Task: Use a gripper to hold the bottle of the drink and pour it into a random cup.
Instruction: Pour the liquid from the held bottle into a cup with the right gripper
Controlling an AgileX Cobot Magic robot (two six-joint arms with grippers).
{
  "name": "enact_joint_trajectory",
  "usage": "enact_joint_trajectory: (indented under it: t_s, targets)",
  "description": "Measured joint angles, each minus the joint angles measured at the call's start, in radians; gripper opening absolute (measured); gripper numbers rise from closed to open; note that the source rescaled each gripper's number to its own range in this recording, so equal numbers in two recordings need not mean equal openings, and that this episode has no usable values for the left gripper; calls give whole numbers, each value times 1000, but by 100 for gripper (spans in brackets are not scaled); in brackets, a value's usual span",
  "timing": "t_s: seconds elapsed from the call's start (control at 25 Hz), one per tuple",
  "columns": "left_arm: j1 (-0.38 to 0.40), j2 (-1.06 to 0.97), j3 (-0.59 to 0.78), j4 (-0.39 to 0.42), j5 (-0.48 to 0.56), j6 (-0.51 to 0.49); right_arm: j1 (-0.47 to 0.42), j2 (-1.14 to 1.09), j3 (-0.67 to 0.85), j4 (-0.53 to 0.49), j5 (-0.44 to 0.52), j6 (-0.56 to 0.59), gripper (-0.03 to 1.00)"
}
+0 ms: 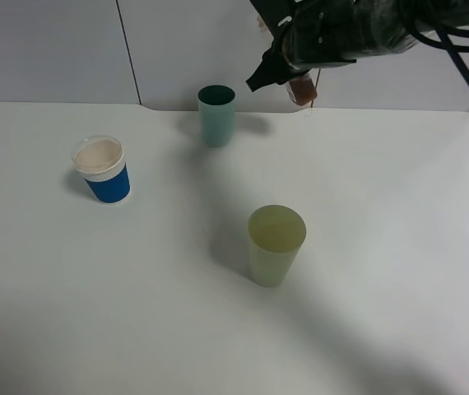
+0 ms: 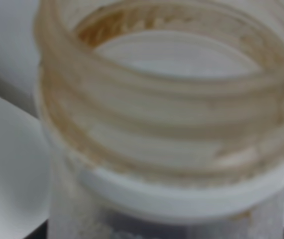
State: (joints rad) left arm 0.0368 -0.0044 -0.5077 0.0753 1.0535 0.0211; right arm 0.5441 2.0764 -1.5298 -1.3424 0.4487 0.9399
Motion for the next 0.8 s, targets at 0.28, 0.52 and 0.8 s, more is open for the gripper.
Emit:
enact_joint_trajectory:
  t_s: [0.28,0.52,0.8]
  targets:
    - [0,0,0,0,0,0,24,50,-42,3,76,-125,0]
    - [0,0,0,0,0,0,50,82,-115,34,138,-197,0]
    - [0,0,0,0,0,0,81,130,-209,110,183,-323,0]
